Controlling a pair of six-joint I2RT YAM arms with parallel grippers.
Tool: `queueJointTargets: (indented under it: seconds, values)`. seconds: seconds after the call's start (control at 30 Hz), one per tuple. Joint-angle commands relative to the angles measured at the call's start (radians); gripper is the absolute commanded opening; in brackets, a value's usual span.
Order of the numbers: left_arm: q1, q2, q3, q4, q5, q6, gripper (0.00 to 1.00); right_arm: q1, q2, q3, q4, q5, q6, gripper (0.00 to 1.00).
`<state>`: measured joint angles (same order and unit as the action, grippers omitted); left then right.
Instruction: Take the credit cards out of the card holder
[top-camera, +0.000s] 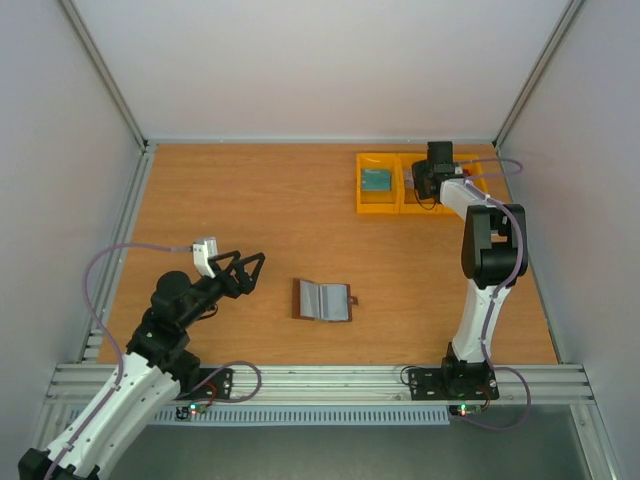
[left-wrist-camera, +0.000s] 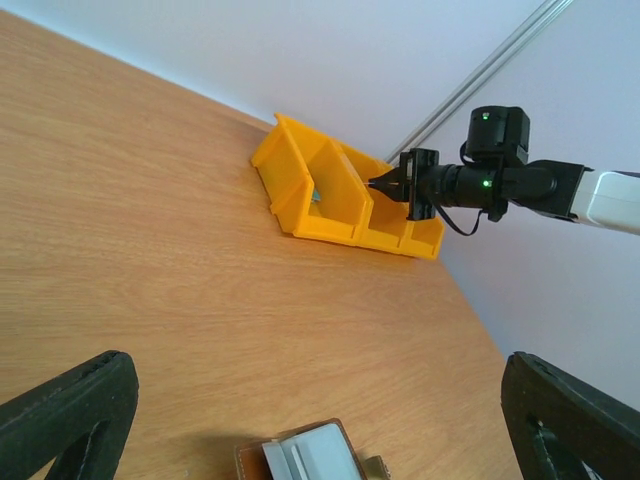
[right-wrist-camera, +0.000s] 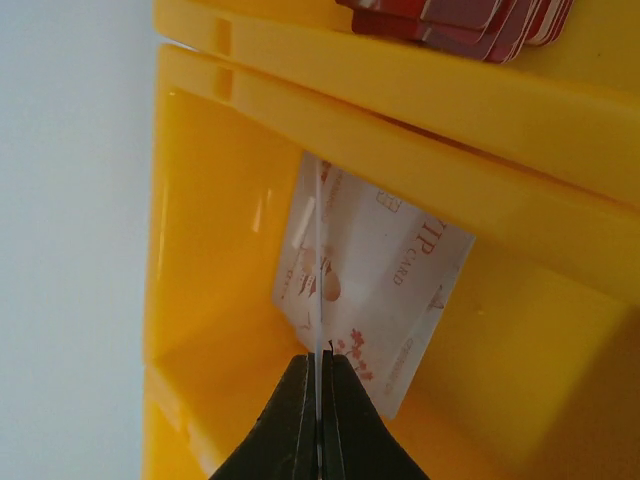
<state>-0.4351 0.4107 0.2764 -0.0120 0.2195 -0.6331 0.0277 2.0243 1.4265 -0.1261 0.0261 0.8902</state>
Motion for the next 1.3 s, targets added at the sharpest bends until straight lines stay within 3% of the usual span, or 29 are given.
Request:
queueJointTargets:
  seconds: [0.0,0.1,0.27,0.4,0.5,0.77,0.9,1.07,1.2,1.27]
  values:
    - [0.006,-0.013,-0.011,0.032,-0.024,0.025,0.99,0.0,0.048,0.087,-0.048,-0.015,0.022,0.01]
    - [0.006,-0.007,-0.011,0.032,-0.024,0.028,1.0,-0.001,0.075,0.111,-0.067,-0.016,0.031,0.02]
    - [0.006,-0.002,-0.013,0.03,-0.029,0.035,1.0,-0.001,0.124,0.167,-0.103,-0.057,0.025,0.16]
    - [0.006,-0.001,-0.013,0.03,-0.029,0.037,0.99,-0.001,0.126,0.195,-0.151,-0.061,0.01,0.44]
    - [0.006,-0.001,-0.014,0.032,-0.029,0.036,0.99,0.0,0.102,0.198,-0.183,-0.031,-0.023,0.57]
    - [0.006,-0.002,-0.017,0.037,-0.023,0.032,0.99,-0.003,0.081,0.267,-0.298,0.067,-0.142,0.73]
    - [0.006,-0.003,-0.017,0.037,-0.023,0.033,0.99,-0.013,0.102,0.327,-0.325,-0.001,-0.189,0.74]
    - [0.006,-0.003,-0.016,0.04,-0.018,0.041,0.99,0.009,-0.022,0.342,-0.291,-0.135,-0.489,0.72]
    - [0.006,-0.005,-0.021,0.055,-0.005,0.041,0.99,0.117,-0.209,0.319,-0.472,-0.148,-0.883,0.73]
    - [0.006,-0.003,-0.02,0.059,0.001,0.04,0.99,0.179,-0.275,0.267,-0.601,-0.157,-0.996,0.74]
